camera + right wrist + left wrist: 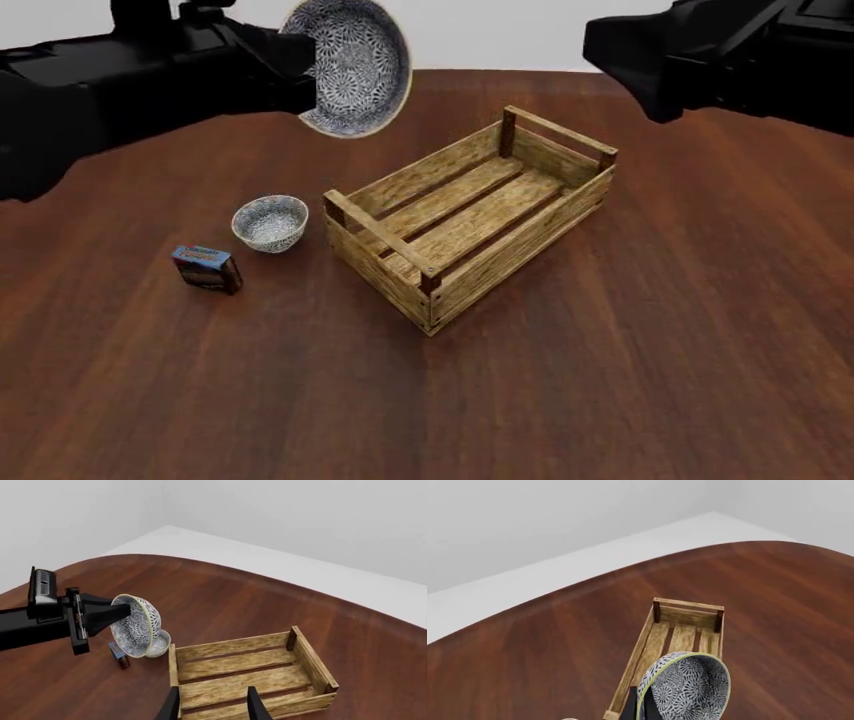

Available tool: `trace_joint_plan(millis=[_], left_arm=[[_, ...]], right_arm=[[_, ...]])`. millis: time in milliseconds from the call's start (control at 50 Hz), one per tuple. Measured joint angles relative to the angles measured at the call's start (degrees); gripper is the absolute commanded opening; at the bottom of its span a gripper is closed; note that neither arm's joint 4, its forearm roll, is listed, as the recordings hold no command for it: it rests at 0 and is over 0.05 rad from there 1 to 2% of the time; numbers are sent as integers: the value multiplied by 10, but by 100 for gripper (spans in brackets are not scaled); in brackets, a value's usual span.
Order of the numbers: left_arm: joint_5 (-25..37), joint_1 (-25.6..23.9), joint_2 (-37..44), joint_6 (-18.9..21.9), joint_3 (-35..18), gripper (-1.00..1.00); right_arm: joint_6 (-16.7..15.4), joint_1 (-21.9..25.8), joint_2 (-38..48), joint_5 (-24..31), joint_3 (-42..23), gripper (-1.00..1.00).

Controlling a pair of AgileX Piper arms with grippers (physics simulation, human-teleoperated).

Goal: Stack the right bowl on the left bowl and place them in the tray.

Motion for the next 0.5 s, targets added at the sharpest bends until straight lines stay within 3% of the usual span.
trace_joint_plan(millis=[280,500], left_arm=[[53,10,-27,9,-6,-100],[110,26,-33,-13,-23,-100]], right_arm=[[-6,-2,1,-3,0,100],[-7,-2,0,-3,0,100]])
